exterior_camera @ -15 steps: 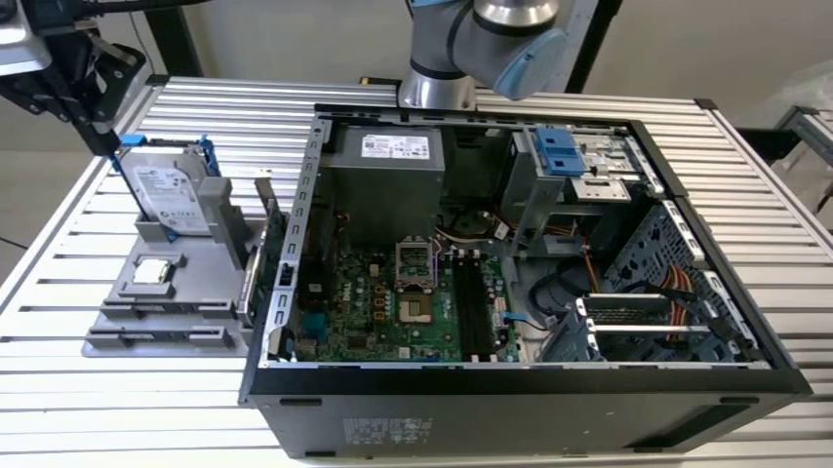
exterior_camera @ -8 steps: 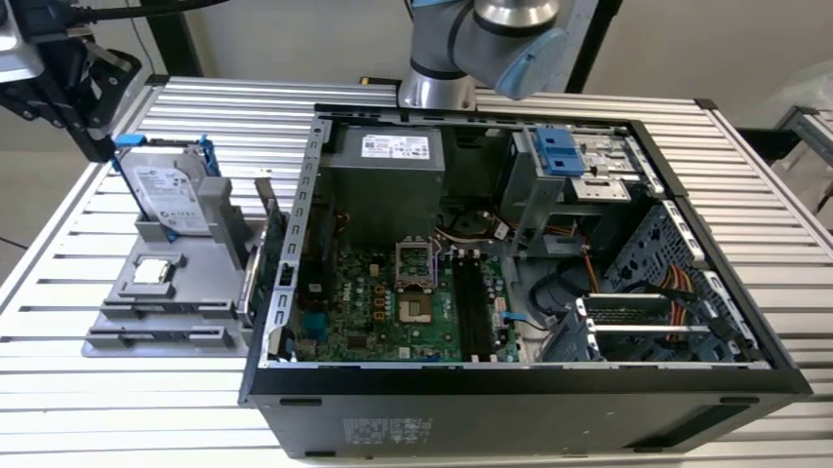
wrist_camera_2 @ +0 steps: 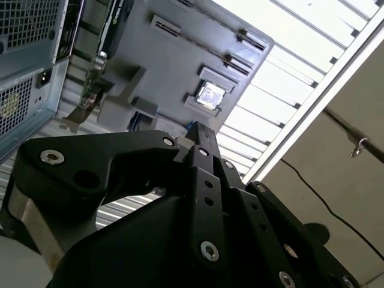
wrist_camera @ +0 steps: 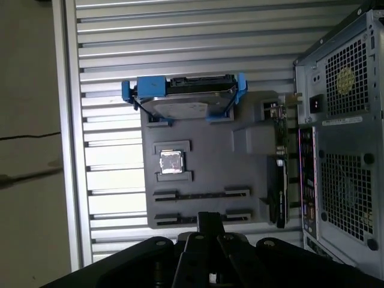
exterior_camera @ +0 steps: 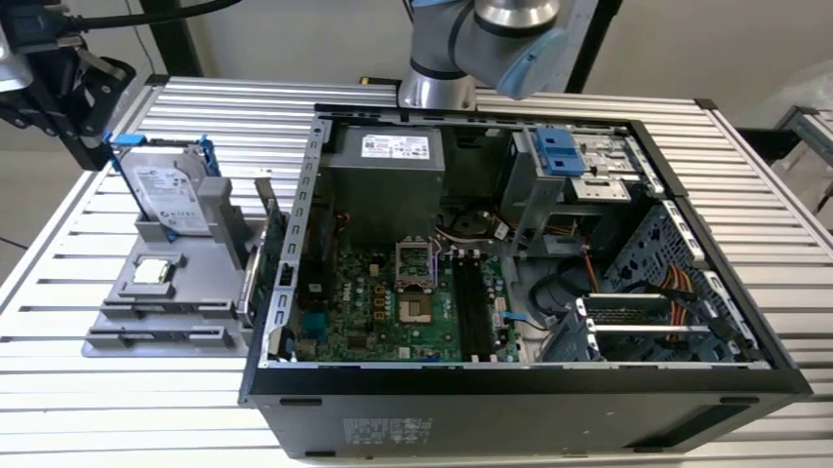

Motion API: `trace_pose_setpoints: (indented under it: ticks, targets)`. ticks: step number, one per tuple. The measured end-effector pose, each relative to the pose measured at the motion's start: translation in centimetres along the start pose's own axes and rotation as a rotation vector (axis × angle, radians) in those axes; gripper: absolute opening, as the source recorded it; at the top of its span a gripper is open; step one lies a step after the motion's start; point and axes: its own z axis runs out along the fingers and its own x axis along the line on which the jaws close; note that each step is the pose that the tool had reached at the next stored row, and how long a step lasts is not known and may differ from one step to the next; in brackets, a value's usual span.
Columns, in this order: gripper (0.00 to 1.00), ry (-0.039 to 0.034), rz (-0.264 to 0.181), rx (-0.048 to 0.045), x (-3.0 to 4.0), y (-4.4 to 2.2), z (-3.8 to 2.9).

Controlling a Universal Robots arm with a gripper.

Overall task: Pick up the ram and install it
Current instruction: 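Reach for the ram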

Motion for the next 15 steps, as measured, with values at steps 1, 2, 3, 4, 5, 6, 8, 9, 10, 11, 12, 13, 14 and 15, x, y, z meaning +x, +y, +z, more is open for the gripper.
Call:
trace_pose_setpoints:
  ticks: [1, 2, 3, 4, 5, 6, 8, 9, 10, 11, 12, 13, 14, 15]
  targets:
    - [0.0, 0.0003, 0.0, 0.0, -0.01, -0.13, 0.0]
    - [0.0, 0.0007, 0.001, 0.0001, -0.02, -0.27, -0.01]
    - [0.0, 0.0011, 0.001, 0.0001, -0.04, -0.4, -0.02]
    - [0.0, 0.0015, 0.001, 0.0001, -0.05, -0.53, -0.02]
    - [0.0, 0.0019, 0.002, 0.0001, -0.06, -0.67, -0.03]
    - [0.0, 0.0023, 0.002, 0.0001, -0.07, -0.82, -0.03]
    - [0.0, 0.0033, 0.003, 0.0002, -0.09, -1.11, -0.05]
    - [0.0, 0.0038, 0.003, 0.0003, -0.11, -1.27, -0.06]
    - [0.0, 0.0042, 0.003, 0.0003, -0.12, -1.41, -0.06]
    - [0.0, 0.0047, 0.004, 0.0004, -0.13, -1.54, -0.07]
    - [0.0, 0.0051, 0.004, 0.0004, -0.14, -1.68, -0.07]
    - [0.0, 0.0055, 0.004, 0.0004, -0.15, -1.81, -0.08]
    - [0.0, 0.006, 0.005, 0.0005, -0.16, -1.96, -0.09]
    - [0.0, 0.0064, 0.005, 0.0005, -0.17, -2.09, -0.09]
